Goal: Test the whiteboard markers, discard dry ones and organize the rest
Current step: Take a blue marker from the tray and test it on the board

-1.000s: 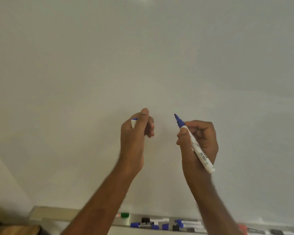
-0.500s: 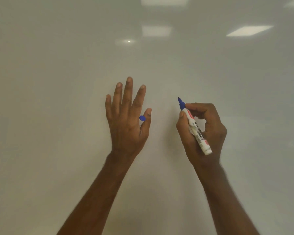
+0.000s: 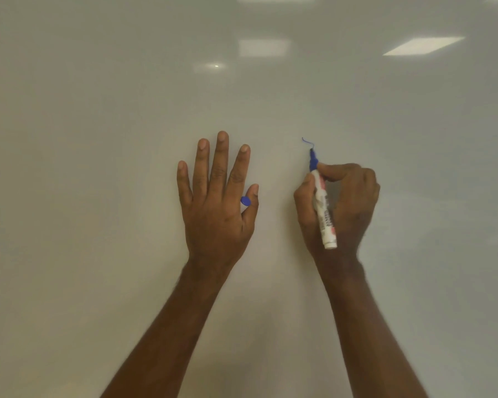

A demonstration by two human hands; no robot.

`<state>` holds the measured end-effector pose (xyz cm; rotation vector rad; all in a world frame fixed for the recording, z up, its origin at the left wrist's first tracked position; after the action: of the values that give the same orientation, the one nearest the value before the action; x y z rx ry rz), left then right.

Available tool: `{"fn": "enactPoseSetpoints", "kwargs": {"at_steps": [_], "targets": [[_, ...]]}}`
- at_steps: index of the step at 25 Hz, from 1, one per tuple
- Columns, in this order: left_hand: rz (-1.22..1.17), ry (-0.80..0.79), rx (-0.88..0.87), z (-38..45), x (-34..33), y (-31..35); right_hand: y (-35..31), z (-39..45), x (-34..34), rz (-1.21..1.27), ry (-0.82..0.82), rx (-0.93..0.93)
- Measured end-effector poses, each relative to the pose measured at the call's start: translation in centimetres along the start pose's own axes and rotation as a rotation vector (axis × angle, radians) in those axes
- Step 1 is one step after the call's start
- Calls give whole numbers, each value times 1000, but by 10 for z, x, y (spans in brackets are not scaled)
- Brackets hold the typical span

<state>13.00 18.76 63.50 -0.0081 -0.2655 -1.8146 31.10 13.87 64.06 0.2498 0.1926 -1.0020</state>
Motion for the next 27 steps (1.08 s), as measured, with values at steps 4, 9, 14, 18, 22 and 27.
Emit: {"fn": "enactPoseSetpoints", "kwargs": {"at_steps": [4,9,14,18,22,27], "targets": [[-16,6,10,-1,0,0,-1,-17,6,-23,-33,3],[-15,9,15,-5,2,1,-10,-44,13,11,-99,20],[-13,9,20,-8,2,1,-16,-66,21,24,-156,-55],[-21,-4,24,-20,1,1,-19,-77,33,55,-172,-151],[-44,-31,13,-37,-1,1,-19,-95,40,56,-218,-203],[-45,-53,0,-53,-3,2,-24,-122,45,56,-299,-211]]}}
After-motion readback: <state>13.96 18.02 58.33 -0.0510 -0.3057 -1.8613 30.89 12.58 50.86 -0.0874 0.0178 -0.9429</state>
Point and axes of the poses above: each hand's wrist, its own z-axis towards the middle knuckle, its own x-axis out of the back of the hand, y = z × x, the point moved 8 cm from there along z, towards the middle knuckle, and after that the axes turned 14 degrees about x, right-handed, at the moved point
